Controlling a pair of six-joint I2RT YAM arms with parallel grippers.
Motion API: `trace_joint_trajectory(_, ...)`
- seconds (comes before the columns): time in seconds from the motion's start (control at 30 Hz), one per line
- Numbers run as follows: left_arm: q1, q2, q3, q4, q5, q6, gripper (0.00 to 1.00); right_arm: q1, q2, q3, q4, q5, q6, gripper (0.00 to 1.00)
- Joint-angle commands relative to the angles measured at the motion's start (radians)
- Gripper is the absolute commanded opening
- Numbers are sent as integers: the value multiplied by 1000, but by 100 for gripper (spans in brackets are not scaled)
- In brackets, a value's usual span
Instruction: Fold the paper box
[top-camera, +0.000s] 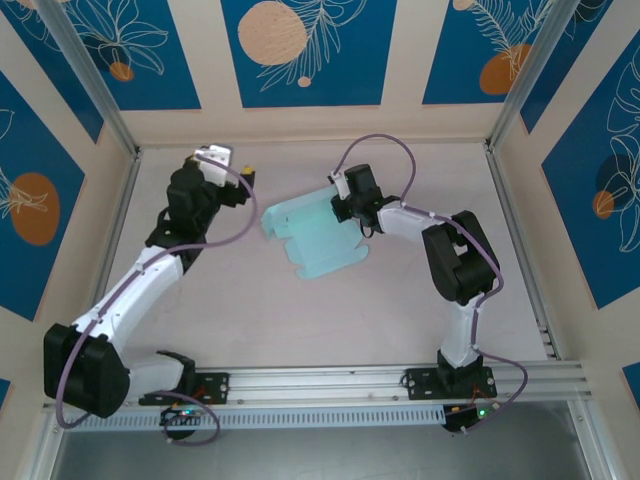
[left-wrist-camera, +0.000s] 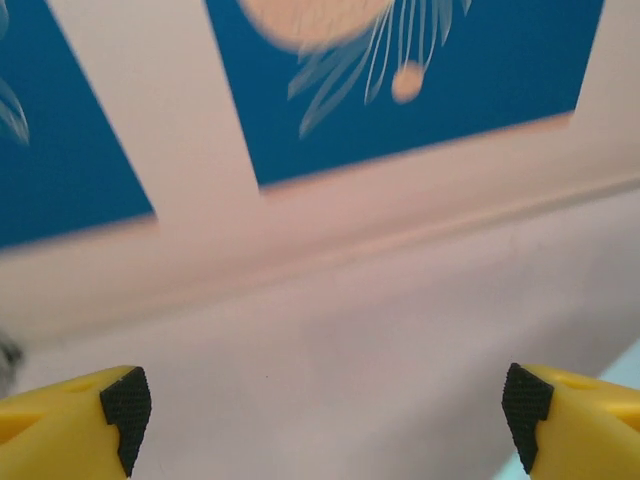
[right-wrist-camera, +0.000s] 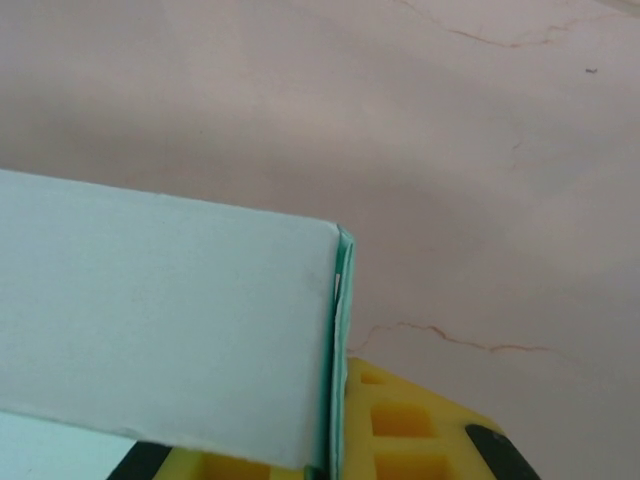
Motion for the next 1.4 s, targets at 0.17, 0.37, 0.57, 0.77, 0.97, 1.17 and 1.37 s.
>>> trace_joint_trajectory(0.17,29,130,-12,-205,259,-299,94,42,-71,-24,-177,150,178,3)
trace_joint_trajectory(0.37,29,232,-2,-153,314,-320,100,81,-95,-58,-212,194,233,3)
trace_joint_trajectory(0.57,28,326,-8,-91,330,-383,95,106,-101,-89,-167,218,237,3)
trace_joint_trajectory(0.77,25,366,-15,-97,297,-398,89,120,-99,-106,-132,228,245,3)
trace_joint_trajectory(0.97,22,395,-24,-78,250,-395,89,127,-98,-124,-98,230,246,3)
trace_joint_trajectory(1.17,-15,430,-14,-79,230,-378,89,127,-90,-119,-97,229,252,3)
trace_joint_trajectory(1.37,-42,473,17,-54,230,-388,86,130,-78,-116,-91,215,260,3)
